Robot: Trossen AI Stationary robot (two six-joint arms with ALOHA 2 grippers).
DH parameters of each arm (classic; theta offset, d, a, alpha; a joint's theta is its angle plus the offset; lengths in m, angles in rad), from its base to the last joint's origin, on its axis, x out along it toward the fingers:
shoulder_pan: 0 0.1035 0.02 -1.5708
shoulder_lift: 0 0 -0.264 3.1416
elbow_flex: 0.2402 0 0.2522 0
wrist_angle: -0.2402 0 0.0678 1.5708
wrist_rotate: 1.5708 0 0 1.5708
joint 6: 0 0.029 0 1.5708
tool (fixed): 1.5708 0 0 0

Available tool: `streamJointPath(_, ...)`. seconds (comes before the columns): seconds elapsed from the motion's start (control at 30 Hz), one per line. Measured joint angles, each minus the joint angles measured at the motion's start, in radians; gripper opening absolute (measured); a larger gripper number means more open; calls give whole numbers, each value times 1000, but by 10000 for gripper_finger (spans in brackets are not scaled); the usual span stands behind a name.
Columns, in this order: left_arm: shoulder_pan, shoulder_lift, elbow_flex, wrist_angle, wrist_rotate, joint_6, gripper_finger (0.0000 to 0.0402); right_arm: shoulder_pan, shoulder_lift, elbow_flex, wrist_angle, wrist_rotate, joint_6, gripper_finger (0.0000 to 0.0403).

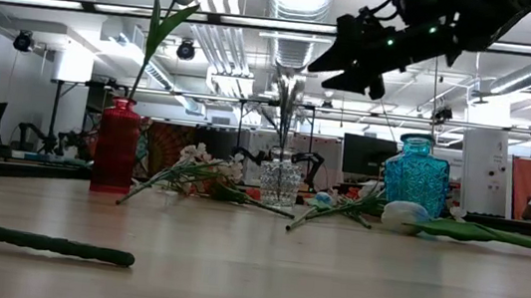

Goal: Sort flowers into vase by color
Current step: Put the bottom orange flowers into the blue vase

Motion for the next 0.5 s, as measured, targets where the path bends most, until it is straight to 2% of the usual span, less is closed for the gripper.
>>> streamJointPath(0.1, 0, 0, 0, 20, 17, 0, 180, 1, -42, 0, -55, -23, 18, 310)
streamJointPath(0.33, -1, 0, 0, 67, 132, 0, 180, 23, -119, 0, -171, -25, 31, 326)
streamJointPath(0.5, -1, 0, 0, 115, 276, 29, 180, 57, -161, 0, -241, -25, 40, 327)
